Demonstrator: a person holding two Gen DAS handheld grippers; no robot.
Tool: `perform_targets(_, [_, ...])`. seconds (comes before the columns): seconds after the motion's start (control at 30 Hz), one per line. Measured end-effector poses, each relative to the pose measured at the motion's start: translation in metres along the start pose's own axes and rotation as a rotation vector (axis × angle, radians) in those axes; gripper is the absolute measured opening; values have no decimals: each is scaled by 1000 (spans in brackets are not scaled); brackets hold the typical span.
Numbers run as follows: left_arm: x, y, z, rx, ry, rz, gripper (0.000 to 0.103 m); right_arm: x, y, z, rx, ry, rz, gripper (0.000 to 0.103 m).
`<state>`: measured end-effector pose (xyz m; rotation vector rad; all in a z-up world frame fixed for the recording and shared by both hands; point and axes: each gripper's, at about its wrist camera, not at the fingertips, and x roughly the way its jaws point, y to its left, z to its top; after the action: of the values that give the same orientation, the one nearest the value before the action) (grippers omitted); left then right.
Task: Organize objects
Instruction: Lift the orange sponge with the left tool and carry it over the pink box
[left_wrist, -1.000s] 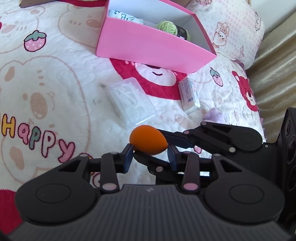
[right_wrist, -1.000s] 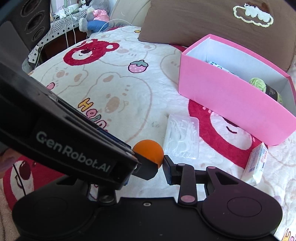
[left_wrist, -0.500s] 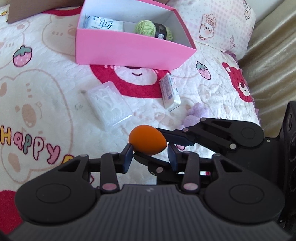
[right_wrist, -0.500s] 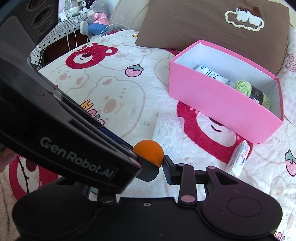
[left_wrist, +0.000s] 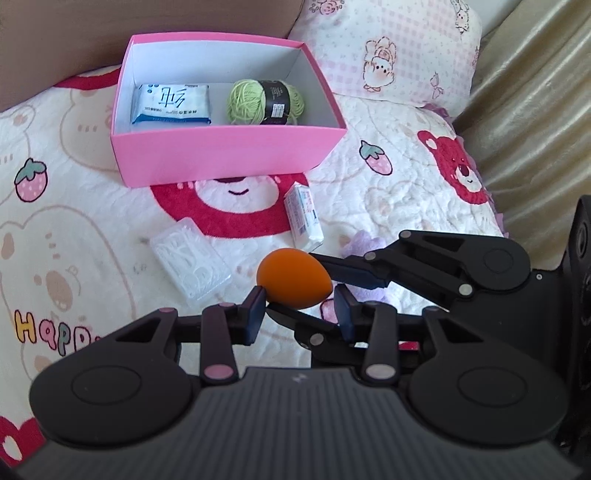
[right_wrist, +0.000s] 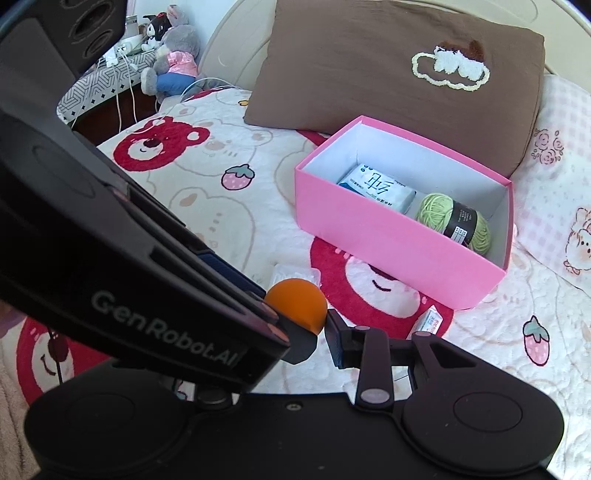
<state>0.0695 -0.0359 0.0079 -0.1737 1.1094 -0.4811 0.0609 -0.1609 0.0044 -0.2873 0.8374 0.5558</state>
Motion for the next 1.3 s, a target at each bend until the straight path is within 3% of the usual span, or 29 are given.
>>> perform_targets(0.47, [-24, -4, 49, 24, -64, -6, 39, -13, -17, 39, -80, -97, -45, 40])
perform_targets(0.8, [-16, 4, 94, 31, -93, 21, 40, 2, -50, 68, -20, -141, -23, 40])
perform_targets(1.07, [5, 11, 143, -13, -162, -1, 39, 23, -86, 97, -17, -165, -88, 40])
perform_targets(1.3, [47, 15, 178, -67, -240, -20, 39, 52, -130, 114, 62, -147, -133, 40])
